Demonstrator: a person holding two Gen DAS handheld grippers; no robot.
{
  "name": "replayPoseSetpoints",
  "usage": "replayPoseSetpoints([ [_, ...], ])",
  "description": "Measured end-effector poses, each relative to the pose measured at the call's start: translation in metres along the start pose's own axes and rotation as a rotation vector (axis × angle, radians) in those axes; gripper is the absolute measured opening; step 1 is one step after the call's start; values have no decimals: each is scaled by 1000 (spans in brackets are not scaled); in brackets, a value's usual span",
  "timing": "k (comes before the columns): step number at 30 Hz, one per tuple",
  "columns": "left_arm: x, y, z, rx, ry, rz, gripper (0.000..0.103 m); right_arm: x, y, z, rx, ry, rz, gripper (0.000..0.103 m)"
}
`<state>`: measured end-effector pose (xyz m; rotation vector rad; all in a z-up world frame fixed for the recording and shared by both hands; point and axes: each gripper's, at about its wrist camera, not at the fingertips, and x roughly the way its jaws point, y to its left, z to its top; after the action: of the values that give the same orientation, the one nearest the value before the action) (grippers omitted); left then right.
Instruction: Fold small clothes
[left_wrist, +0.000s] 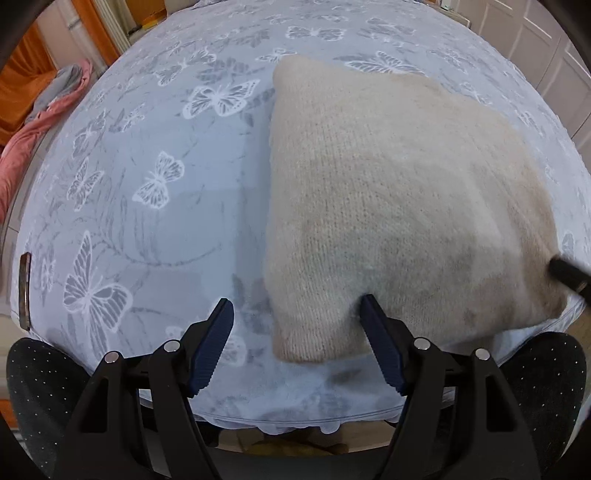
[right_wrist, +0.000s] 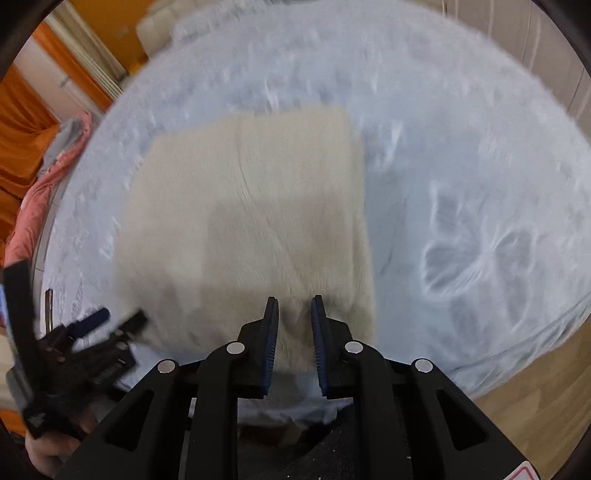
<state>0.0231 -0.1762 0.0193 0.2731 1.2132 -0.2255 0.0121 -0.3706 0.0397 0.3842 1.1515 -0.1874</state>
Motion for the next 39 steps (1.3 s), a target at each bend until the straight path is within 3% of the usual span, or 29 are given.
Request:
replayPoseSetpoints([
  [3, 3, -1, 0, -3, 7, 5, 69, 51, -3, -18, -60, 186, -42, 16],
  [4, 2, -2, 0, -7, 8, 4, 69, 57, -1, -20, -67, 197, -46, 16],
  [9, -1, 1, -5, -3, 6, 5, 72, 15, 5, -13, -11, 58, -3, 21],
  [13, 5, 3, -9, -24, 29, -9, 74, 53, -9, -30, 0, 187, -33, 20],
  [16, 2, 4, -9, -30, 53, -60, 72, 27, -7, -27, 7, 111, 3, 21],
  [20, -32, 5, 3, -53, -1, -252, 75, -18, -33, -9, 117, -41, 82, 49],
  [21, -36, 3, 9, -63, -13, -277, 80, -21, -42, -2, 140, -65, 87, 56],
  [22, -39, 1, 19, -79, -24, -298, 86, -20, -43, 6, 154, -67, 82, 58],
  [25, -30, 0, 53, -148, -26, -338, 87, 5, -57, 26, 188, -32, 85, 61],
  [27, -10, 0, 73, -173, 0, -306, 87, 27, -63, 35, 208, -1, 82, 61],
  [29, 10, -3, 83, -156, 19, -237, 86, 49, -61, 44, 204, 30, 115, 55],
  [30, 17, -3, 85, -150, 31, -220, 85, 61, -57, 46, 191, 57, 131, 37],
  [31, 22, -3, 86, -153, 48, -221, 85, 64, -55, 48, 176, 66, 124, 29],
  [34, 17, 2, 84, -176, 40, -237, 84, 26, -40, 54, 95, -76, 141, 13],
  [36, 10, 0, 82, -140, 2, -210, 84, 10, -41, 57, 88, -150, 127, 13],
  [37, 9, -3, 81, -119, -10, -195, 84, 17, -44, 56, 100, -137, 117, 13],
  [38, 9, -5, 80, -108, -16, -189, 84, 36, -51, 54, 112, -75, 90, 14],
  [39, 13, -9, 80, -98, -12, -180, 84, 68, -60, 48, 125, 44, 46, 16],
])
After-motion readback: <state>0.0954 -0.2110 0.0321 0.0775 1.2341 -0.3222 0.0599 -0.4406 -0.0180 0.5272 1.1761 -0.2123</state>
